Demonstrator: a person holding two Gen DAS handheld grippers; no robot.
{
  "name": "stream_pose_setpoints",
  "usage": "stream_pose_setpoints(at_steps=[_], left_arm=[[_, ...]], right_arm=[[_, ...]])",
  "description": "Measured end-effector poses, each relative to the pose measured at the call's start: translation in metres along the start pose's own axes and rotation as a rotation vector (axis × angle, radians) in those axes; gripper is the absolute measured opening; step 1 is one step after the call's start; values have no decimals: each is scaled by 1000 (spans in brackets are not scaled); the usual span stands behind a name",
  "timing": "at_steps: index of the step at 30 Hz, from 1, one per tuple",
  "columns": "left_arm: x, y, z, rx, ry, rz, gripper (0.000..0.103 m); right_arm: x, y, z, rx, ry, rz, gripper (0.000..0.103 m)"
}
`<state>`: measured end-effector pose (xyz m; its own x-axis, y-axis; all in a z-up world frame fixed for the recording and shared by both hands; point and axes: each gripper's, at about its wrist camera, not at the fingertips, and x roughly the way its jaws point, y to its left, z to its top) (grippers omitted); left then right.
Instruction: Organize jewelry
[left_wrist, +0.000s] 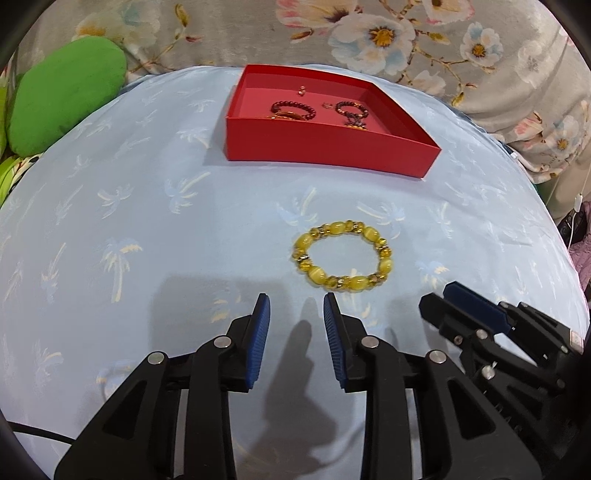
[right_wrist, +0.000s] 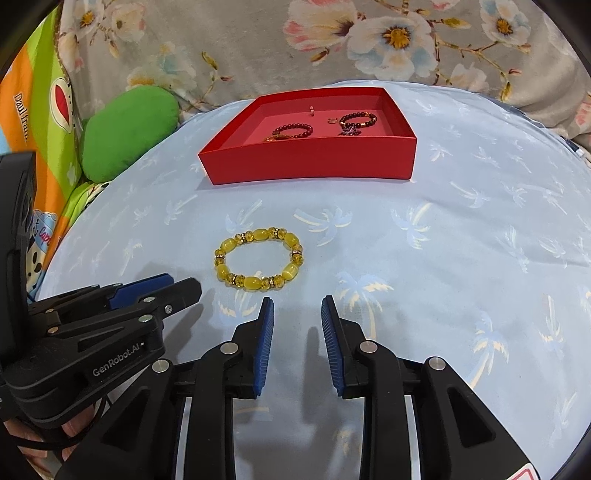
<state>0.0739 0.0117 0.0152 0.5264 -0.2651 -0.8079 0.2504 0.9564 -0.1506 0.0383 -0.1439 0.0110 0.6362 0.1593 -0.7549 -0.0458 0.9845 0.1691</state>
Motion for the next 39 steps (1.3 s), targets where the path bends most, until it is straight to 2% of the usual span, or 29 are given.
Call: stream_pose_setpoints(at_steps=[4, 15, 23, 27, 32, 39], left_arm=[[1, 11, -2, -21, 8, 16, 29], [2, 28, 1, -62, 9, 34, 29], [3, 32, 2, -68, 12, 41, 29], [3, 32, 0, -69, 13, 43, 30], [1, 29, -2, -53, 7, 46, 33], [0, 11, -10, -23, 13, 10, 33]], right_arm=[[7, 0, 6, 11, 3, 5, 31], [36, 6, 26, 18, 27, 9, 31], [50, 10, 28, 8, 36, -7, 31], [49, 7, 26, -18, 29, -49, 9], [31, -14, 12, 34, 25, -31, 9], [-4, -45, -14, 98, 13, -37, 9]])
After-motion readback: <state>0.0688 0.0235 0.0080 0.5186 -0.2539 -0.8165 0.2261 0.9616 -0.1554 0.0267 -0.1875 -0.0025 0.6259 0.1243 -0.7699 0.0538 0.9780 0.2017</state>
